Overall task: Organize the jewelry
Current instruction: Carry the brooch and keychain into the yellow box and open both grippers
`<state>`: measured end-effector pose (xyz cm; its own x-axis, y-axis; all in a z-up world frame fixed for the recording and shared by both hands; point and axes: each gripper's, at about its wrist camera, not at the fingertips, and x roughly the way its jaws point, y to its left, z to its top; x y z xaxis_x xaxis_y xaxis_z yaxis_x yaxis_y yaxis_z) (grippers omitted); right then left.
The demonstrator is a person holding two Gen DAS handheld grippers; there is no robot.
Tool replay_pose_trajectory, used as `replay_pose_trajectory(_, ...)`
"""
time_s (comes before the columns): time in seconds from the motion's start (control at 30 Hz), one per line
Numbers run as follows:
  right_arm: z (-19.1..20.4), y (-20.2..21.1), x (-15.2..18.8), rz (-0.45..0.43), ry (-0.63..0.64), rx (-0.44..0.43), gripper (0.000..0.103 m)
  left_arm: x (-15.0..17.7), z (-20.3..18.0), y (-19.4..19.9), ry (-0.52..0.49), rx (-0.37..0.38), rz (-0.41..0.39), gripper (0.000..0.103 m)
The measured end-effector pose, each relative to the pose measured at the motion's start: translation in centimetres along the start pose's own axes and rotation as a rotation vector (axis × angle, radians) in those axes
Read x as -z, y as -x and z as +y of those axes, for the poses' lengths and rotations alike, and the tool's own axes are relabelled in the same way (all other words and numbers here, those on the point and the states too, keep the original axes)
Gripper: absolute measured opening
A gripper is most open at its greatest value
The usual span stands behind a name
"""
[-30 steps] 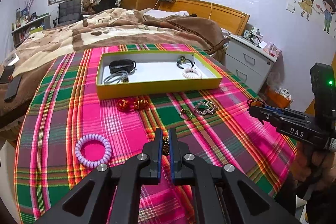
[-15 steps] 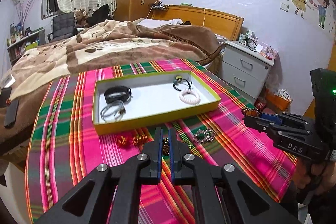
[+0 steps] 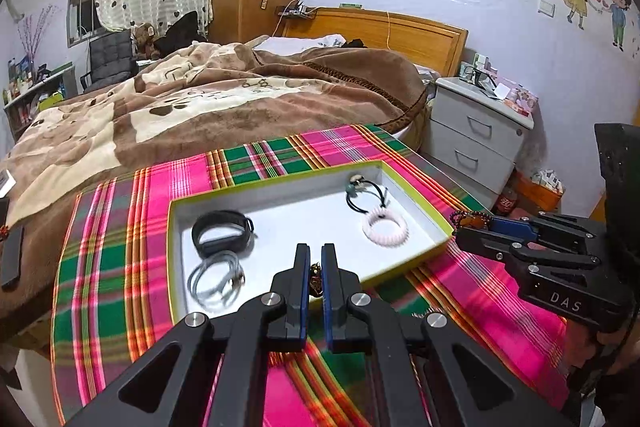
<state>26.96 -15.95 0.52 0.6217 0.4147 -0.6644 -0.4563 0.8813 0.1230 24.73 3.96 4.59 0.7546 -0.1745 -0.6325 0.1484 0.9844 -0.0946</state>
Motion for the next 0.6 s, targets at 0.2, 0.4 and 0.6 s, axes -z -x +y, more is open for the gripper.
replay_pose_trajectory(0.2, -0.7, -3.0, -2.1, 0.021, 0.010, 0.009, 0.026, -1.9, 1.6, -4.0, 0.013, -0.006, 0.029, 0.005)
replay_pose_trajectory(0.4, -0.8, -6.5, -3.7, 0.056, 0.033, 0.005, 0.026, -3.4, 2.7, -7.6, 0.018, -0.009, 0.056, 0.005)
replay_pose_trajectory(0.6, -0.8, -9.6, -4.7, 0.103, 0.045, 0.014, 0.026, -4.0, 3.3, -10.5, 0.007, -0.027, 0.089, 0.005)
